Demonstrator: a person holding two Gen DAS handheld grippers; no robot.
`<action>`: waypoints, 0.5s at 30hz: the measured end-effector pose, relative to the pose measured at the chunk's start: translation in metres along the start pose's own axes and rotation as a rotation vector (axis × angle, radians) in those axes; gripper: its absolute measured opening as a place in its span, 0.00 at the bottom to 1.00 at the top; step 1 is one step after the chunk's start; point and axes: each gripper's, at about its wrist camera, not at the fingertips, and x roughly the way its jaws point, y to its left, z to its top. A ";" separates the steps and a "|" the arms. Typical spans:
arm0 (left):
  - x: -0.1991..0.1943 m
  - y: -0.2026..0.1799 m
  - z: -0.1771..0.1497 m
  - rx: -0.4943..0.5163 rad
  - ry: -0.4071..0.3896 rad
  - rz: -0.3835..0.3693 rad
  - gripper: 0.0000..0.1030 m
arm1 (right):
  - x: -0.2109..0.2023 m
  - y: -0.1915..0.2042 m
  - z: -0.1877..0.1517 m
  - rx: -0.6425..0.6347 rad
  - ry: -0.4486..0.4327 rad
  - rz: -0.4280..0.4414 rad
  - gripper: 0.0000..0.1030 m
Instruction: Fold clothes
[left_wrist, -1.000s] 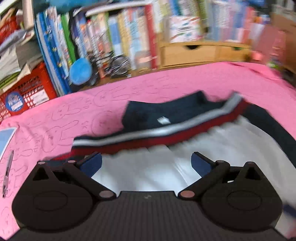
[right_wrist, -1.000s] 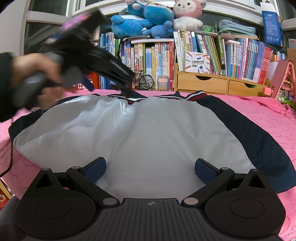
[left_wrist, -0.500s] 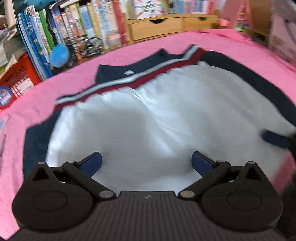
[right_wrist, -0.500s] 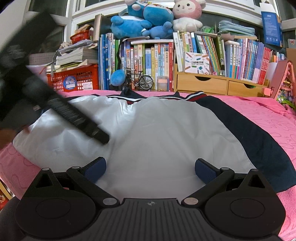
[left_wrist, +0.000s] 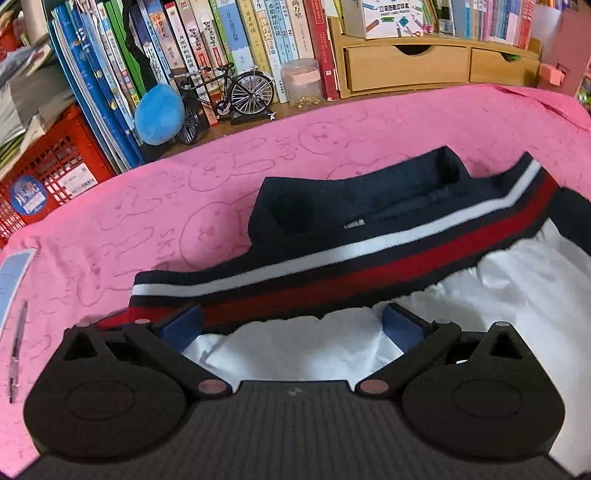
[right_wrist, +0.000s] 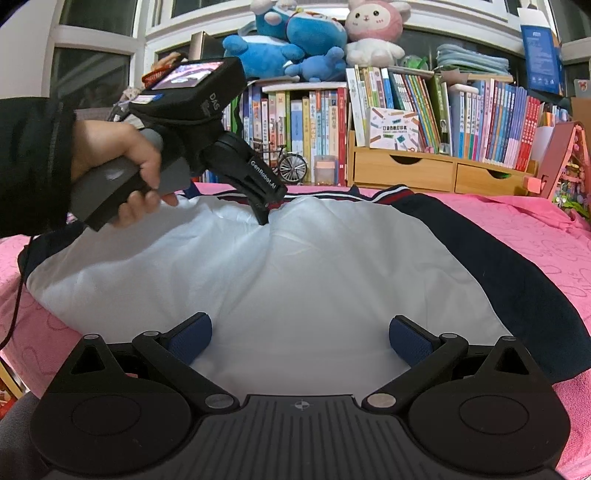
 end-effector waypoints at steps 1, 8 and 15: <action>0.001 0.001 0.001 -0.003 -0.001 -0.002 1.00 | 0.000 0.000 0.000 0.000 0.000 0.001 1.00; 0.007 0.001 0.010 -0.031 -0.033 0.052 1.00 | 0.001 0.001 0.001 0.001 0.004 0.000 1.00; 0.020 0.010 0.024 -0.143 -0.030 0.055 1.00 | 0.001 0.002 0.003 -0.002 0.025 0.004 1.00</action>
